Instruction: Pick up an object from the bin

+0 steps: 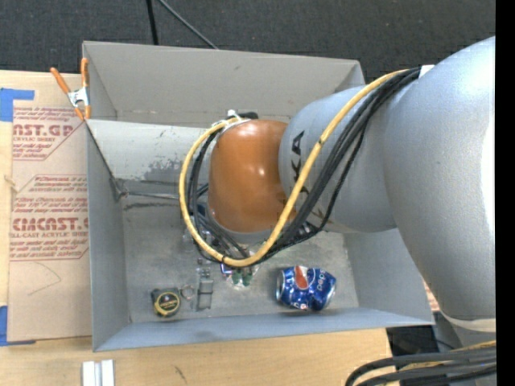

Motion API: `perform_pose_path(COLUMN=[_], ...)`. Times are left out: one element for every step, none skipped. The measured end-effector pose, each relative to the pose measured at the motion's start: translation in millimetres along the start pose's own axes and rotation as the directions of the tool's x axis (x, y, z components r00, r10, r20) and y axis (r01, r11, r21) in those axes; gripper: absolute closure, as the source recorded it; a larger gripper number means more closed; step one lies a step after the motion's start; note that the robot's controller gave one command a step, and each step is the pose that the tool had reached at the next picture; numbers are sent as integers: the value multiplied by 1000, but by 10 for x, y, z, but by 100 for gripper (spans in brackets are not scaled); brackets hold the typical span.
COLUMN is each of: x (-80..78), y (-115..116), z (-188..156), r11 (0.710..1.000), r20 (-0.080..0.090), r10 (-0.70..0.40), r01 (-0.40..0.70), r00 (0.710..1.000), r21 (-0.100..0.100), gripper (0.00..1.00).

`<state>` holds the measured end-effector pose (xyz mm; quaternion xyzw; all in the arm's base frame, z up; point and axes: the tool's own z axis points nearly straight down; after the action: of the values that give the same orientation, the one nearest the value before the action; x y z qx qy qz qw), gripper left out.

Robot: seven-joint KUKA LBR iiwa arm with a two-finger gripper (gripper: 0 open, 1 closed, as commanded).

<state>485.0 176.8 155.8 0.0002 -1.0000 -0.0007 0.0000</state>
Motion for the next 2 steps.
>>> perform_pose_path(x=[11,8], y=[157,154], z=[898,865], r11=[1000,1000], r20=[-1,-1], r10=[9,9], r01=[-9,-9], r00=[1000,1000], r21=[1,1], gripper=[0,100])
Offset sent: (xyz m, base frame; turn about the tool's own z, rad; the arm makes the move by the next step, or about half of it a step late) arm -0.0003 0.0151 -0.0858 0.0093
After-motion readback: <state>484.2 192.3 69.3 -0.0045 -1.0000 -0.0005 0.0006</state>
